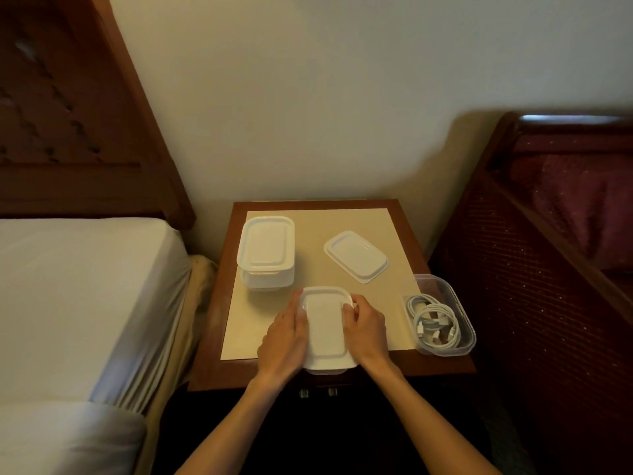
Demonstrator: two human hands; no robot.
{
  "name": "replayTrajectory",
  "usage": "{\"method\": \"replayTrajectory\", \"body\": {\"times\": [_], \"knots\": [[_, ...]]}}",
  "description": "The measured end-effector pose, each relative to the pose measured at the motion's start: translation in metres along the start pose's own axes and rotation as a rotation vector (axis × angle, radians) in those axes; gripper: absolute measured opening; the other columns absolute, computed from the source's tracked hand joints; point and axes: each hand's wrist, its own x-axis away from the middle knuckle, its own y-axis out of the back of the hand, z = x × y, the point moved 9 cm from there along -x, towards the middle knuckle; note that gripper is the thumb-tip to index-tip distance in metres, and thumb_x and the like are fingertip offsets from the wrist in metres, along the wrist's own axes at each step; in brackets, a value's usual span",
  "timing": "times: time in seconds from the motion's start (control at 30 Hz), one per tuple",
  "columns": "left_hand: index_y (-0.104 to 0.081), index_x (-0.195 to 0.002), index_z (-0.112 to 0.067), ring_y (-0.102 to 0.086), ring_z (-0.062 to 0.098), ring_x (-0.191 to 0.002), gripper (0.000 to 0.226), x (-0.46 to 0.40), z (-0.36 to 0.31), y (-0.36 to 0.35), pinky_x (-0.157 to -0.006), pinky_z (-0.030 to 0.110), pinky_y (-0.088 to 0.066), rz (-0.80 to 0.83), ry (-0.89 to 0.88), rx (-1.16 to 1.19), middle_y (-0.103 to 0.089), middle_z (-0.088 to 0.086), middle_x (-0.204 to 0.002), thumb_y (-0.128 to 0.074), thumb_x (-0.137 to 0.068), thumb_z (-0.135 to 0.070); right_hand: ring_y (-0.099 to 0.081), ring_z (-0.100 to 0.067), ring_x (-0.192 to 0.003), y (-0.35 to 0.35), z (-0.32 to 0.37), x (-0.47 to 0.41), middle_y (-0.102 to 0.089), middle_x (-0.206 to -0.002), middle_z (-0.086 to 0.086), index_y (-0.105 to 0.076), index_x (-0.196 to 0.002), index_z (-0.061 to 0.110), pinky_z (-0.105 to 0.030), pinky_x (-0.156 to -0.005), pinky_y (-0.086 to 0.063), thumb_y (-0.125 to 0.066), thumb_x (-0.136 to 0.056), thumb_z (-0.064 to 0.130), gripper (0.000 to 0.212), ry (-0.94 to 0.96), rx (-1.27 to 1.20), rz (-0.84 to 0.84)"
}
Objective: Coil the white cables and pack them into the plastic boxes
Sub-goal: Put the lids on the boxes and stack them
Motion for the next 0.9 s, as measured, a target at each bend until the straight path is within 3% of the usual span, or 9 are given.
{"method": "replayTrajectory", "body": {"times": [0.1,0.17,0.27,0.37,0.43,0.57,0.9], "knots": [[-0.064,-0.111,-0.028,-0.060,0.019,-0.096,0.043,0.014,0.026,0.049,-0.085,0.039,-0.047,-0.300,0.077,-0.017,-0.066,-0.006,-0.101,-0.032,-0.099,-0.054,-0.058,-0.020,-0.078,0.015,0.009,-0.001,-0.062,-0.082,0.001,-0.056,-0.090,0.021,-0.031,-0.066,-0.040,-0.045,-0.099,0.023,0.015,0.038,0.001,0.014],[-0.070,-0.104,-0.021,-0.056,0.021,-0.104,0.033,0.016,0.047,0.072,-0.089,0.042,-0.047,-0.437,0.050,-0.179,-0.066,0.002,-0.110,-0.046,-0.098,-0.043,-0.057,-0.021,-0.078,0.030,0.024,-0.010,-0.063,-0.084,-0.002,-0.056,-0.088,0.019,-0.033,-0.066,-0.040,-0.044,-0.099,0.022,0.016,0.058,0.008,-0.017],[-0.057,-0.131,-0.023,-0.035,0.027,-0.138,0.039,-0.008,0.068,0.070,-0.113,0.047,-0.027,-0.309,-0.027,-0.422,-0.045,0.007,-0.147,-0.045,-0.098,-0.041,-0.061,-0.022,-0.084,0.044,0.074,-0.030,-0.066,-0.093,-0.005,-0.062,-0.098,0.013,-0.038,-0.073,-0.052,-0.043,-0.100,0.021,0.020,0.131,-0.031,-0.058],[-0.015,-0.155,-0.027,0.005,0.019,-0.151,0.060,-0.026,0.077,0.051,-0.119,0.048,0.006,-0.122,-0.020,-0.479,-0.005,-0.003,-0.164,-0.022,-0.101,-0.051,-0.060,-0.023,-0.091,0.038,0.139,-0.057,-0.065,-0.102,-0.006,-0.063,-0.110,0.009,-0.034,-0.077,-0.049,-0.041,-0.100,0.019,0.026,0.194,-0.039,-0.042],[-0.004,-0.156,-0.027,0.013,0.018,-0.150,0.062,-0.030,0.079,0.047,-0.121,0.049,0.008,-0.093,-0.005,-0.527,0.003,-0.006,-0.164,-0.015,-0.101,-0.052,-0.059,-0.028,-0.095,0.024,0.170,-0.079,-0.065,-0.107,-0.011,-0.062,-0.112,0.006,-0.033,-0.076,-0.043,-0.040,-0.100,0.019,0.029,0.213,-0.011,-0.027],[-0.003,-0.156,-0.027,0.014,0.017,-0.150,0.064,-0.029,0.081,0.047,-0.121,0.049,0.009,-0.092,0.000,-0.540,0.004,-0.006,-0.164,-0.011,-0.100,-0.055,-0.060,-0.033,-0.100,-0.017,0.198,-0.113,-0.065,-0.115,-0.017,-0.061,-0.115,0.002,-0.035,-0.076,-0.044,-0.037,-0.102,0.019,0.032,0.206,0.109,0.040],[-0.007,-0.156,-0.028,0.010,0.017,-0.151,0.067,-0.032,0.081,0.046,-0.119,0.050,0.007,-0.136,-0.025,-0.550,-0.001,-0.006,-0.164,-0.010,-0.096,-0.055,-0.058,-0.037,-0.107,-0.058,0.178,-0.144,-0.060,-0.121,-0.018,-0.057,-0.118,0.003,-0.040,-0.086,-0.047,-0.040,-0.100,0.016,0.028,0.096,0.169,0.104]]}}
